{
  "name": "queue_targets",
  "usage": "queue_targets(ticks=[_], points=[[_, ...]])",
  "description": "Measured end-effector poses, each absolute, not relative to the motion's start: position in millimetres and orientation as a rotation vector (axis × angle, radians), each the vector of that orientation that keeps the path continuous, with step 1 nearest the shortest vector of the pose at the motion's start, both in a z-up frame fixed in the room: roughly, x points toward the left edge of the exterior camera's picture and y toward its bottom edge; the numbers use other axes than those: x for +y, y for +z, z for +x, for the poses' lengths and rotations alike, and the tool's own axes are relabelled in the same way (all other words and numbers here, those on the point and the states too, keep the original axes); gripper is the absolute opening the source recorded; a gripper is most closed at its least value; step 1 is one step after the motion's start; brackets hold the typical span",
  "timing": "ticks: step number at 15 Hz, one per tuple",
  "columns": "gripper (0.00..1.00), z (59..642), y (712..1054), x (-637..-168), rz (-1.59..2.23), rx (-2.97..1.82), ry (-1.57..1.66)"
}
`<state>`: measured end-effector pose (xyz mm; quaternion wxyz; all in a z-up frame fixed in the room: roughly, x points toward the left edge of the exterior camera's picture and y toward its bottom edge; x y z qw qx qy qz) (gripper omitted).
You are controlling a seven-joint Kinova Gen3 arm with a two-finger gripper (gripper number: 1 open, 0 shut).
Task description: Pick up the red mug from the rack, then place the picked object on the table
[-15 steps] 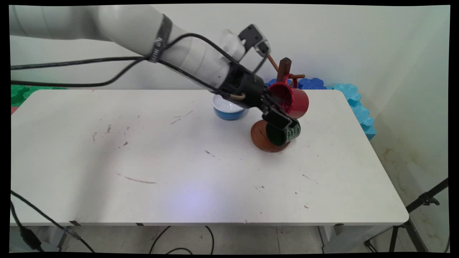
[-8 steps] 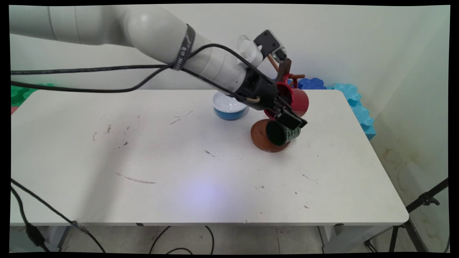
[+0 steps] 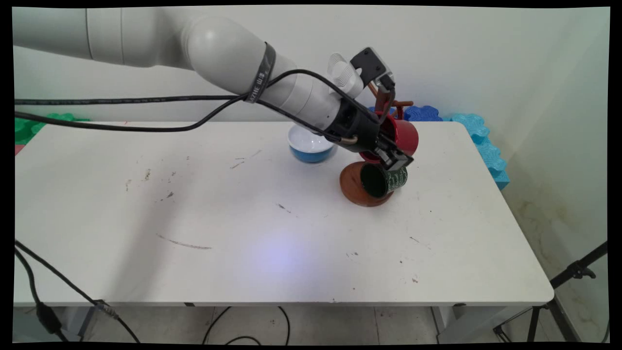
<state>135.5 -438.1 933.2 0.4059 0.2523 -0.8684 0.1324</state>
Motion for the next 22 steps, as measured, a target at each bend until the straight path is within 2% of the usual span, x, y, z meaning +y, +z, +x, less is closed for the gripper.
queue_targets(ticks=[9, 22], points=[[0.00, 136, 942, -427, 0.581, -2.198, 0.352], [0.00, 153, 996, -380, 0.491, -2.125, 0.317]])
